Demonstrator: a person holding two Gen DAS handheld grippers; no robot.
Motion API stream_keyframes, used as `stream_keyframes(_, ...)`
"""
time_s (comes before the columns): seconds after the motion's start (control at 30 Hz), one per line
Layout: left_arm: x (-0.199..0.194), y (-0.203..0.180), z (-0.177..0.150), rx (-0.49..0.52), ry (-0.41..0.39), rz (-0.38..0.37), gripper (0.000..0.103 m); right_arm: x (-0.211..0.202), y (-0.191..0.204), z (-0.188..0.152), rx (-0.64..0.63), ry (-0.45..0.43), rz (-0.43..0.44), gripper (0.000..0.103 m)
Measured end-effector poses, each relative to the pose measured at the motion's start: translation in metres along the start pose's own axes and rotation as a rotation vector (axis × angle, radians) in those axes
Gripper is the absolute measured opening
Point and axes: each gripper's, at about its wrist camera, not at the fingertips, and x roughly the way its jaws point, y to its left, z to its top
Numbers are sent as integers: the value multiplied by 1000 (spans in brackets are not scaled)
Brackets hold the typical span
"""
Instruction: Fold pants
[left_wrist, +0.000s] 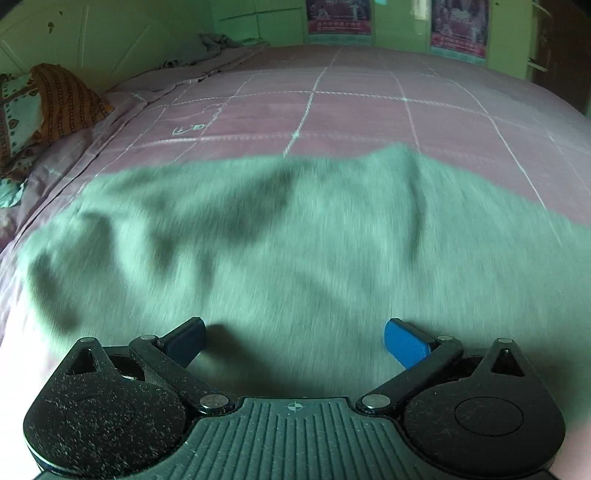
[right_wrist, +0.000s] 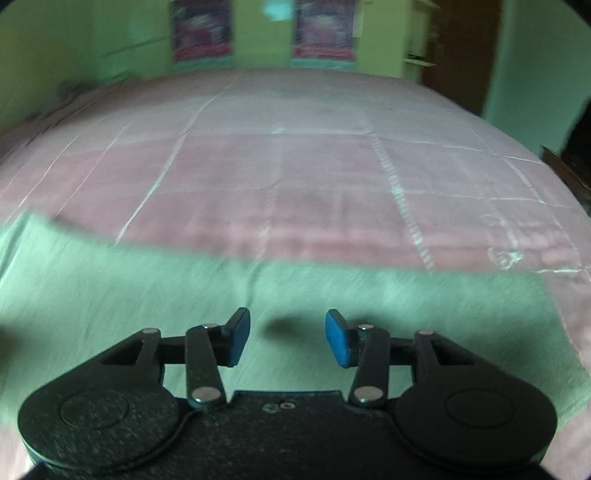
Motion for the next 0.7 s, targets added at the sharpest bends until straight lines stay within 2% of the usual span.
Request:
stream_keyframes(0.07, -7, 4, -13, 30, -25, 5, 103, 0, 4, -19, -61, 12, -28, 47)
stream_keyframes(0.1, -8, 7, -14, 37, -21, 5, 103, 1, -1, -26, -71, 0, -42, 55)
stream_keyframes(0.13, -10, 9, -10, 37, -8, 2, 103, 3, -8, -27, -58, -4, -52, 62)
stream_keyframes(0.2, -15, 12, -9, 42, 5, -1, 103, 2, -23, -24, -20, 15, -86, 65)
stream_keyframes(0.23, -16, 14, -11, 49, 6, 1, 103, 0, -30, -22, -1, 23, -106, 62)
stream_keyframes(0.27, -19, 13, -14, 54, 4, 3, 103, -2, -38, -20, 19, 27, -122, 53)
stream_keyframes(0.3, -19, 12, -15, 52, 3, 5, 103, -6, -46, -21, 39, 26, -137, 51)
stream_keyframes(0.37, -20, 10, -15, 48, 8, 17, 103, -10, -64, -29, 70, 26, -154, 51)
stream_keyframes(0.43, -26, 5, -11, 42, 10, 30, 103, -13, -74, -37, 45, 30, -157, 51)
stream_keyframes(0.5, -37, -3, -8, 40, -9, 1, 103, -19, -87, -32, 76, 36, -170, 46)
stream_keyframes(0.57, -46, -20, -7, 53, -19, -34, 103, -31, -100, -31, 148, 2, -143, 47)
stream_keyframes(0.67, -57, -53, -4, 82, -25, -93, 103, -22, -104, -42, 70, 56, -175, 47)
stream_keyframes(0.7, -61, -65, -3, 91, -29, -112, 103, -21, -107, -44, 60, 47, -171, 47)
